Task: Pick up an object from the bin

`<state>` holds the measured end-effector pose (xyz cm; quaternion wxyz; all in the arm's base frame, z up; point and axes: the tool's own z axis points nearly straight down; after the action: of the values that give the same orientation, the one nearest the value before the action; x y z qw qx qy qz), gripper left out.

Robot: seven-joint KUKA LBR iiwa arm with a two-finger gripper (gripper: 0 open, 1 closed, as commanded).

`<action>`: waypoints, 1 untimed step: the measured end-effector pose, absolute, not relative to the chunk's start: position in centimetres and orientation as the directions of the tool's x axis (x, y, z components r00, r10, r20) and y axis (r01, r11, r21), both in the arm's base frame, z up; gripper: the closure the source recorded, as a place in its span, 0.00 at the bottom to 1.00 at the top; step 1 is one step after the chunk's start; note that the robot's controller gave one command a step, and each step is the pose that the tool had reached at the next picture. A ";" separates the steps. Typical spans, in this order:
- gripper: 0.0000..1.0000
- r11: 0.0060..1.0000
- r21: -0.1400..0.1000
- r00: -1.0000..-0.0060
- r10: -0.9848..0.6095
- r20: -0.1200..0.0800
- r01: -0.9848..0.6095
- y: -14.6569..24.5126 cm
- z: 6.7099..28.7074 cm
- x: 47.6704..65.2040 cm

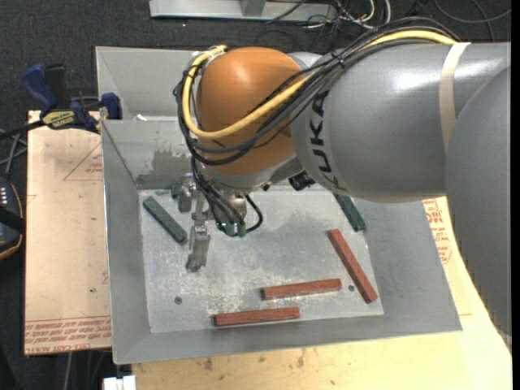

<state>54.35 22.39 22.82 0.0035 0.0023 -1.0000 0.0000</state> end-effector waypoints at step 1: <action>0.00 1.000 0.001 -1.000 -0.001 0.000 -0.001 22.3 23.2 54.5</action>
Offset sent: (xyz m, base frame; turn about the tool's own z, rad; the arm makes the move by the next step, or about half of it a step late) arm 0.0833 0.0125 -0.0834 -0.0320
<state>54.55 22.28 23.21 -0.0001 0.0003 -1.0000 -0.0006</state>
